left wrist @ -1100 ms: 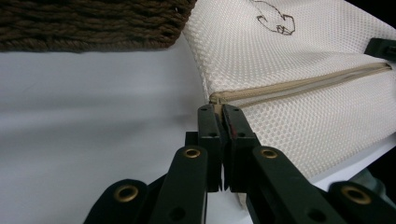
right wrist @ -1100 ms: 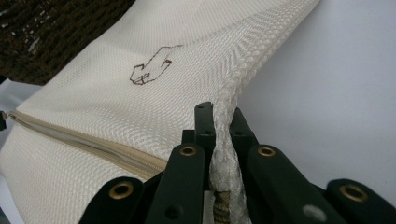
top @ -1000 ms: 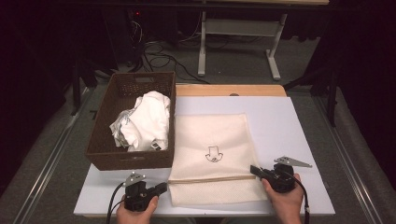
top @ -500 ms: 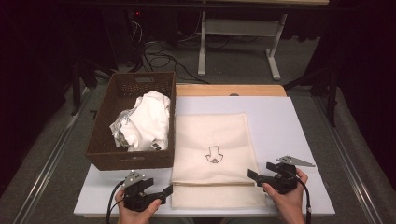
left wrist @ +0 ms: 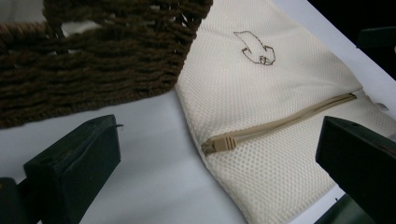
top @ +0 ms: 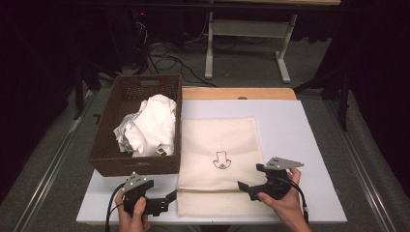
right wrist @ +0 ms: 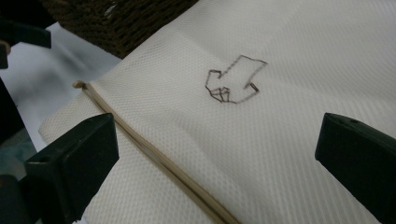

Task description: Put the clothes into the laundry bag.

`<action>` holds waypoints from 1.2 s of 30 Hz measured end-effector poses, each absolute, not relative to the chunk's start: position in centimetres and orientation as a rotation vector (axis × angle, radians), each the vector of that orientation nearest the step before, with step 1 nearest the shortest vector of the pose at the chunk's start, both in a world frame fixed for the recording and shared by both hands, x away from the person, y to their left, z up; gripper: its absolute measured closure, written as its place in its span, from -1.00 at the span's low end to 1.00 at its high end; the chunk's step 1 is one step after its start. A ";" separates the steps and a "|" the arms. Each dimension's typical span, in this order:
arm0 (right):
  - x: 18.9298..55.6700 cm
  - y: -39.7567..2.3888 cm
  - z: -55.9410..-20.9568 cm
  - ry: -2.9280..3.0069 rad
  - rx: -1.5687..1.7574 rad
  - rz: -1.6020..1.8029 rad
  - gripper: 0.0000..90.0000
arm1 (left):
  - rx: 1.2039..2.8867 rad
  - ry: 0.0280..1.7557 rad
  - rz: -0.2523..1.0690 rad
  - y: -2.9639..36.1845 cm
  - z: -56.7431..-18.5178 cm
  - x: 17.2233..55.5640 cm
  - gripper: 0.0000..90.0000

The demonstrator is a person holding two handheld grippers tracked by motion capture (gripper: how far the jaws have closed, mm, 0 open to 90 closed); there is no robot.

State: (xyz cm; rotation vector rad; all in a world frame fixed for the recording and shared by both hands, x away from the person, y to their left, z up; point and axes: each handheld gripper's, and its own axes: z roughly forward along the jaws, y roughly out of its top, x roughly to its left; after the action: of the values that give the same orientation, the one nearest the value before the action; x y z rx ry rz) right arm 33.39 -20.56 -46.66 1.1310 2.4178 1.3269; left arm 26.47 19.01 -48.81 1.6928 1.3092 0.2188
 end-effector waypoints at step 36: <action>36.2 -15.8 -51.1 2.566 0.909 0.990 0.25 | 1.741 1.269 0.145 18.6 -49.7 27.0 -0.97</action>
State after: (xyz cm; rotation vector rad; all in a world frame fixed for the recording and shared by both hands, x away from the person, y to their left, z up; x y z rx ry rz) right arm 36.17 -15.83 -51.12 0.9087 2.5660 0.9905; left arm 26.96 18.64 -49.71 1.7406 1.2691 0.1446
